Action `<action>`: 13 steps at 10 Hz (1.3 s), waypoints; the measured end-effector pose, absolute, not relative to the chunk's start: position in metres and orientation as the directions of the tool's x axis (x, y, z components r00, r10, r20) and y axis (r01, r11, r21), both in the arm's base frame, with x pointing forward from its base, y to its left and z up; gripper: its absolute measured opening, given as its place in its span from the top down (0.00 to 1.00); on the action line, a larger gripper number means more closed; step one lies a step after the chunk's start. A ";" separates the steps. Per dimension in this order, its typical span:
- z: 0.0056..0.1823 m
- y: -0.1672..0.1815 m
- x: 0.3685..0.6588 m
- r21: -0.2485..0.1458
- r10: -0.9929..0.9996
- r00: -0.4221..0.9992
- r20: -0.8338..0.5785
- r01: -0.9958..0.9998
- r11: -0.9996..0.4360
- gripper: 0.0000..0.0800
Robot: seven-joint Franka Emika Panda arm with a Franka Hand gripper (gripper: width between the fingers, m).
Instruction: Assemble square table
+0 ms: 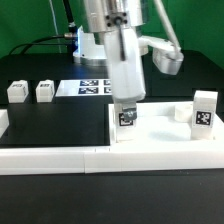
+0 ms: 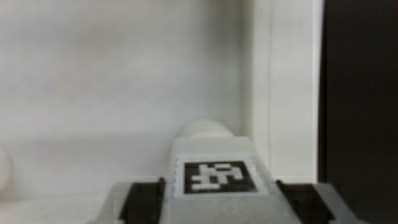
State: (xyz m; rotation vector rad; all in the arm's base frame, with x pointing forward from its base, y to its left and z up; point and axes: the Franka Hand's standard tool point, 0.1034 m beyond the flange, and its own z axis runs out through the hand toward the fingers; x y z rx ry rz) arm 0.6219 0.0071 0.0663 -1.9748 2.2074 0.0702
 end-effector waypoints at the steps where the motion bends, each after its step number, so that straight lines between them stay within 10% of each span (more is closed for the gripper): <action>1: 0.066 0.005 0.622 -0.077 -0.967 -0.172 -0.187 -0.979 0.189 0.63; 3: 0.066 0.006 0.622 -0.090 -0.981 -0.092 -0.172 -0.990 0.108 0.62; 6: 0.065 0.011 0.619 -0.131 -0.860 0.503 -0.083 -0.861 -0.491 0.23; 13: 0.067 -0.001 0.625 -0.096 -0.437 0.897 0.066 -0.430 -0.897 0.19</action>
Offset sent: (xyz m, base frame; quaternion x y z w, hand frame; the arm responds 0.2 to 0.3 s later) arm -0.0031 0.0126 0.0074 -0.0156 0.0477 -0.3559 0.9332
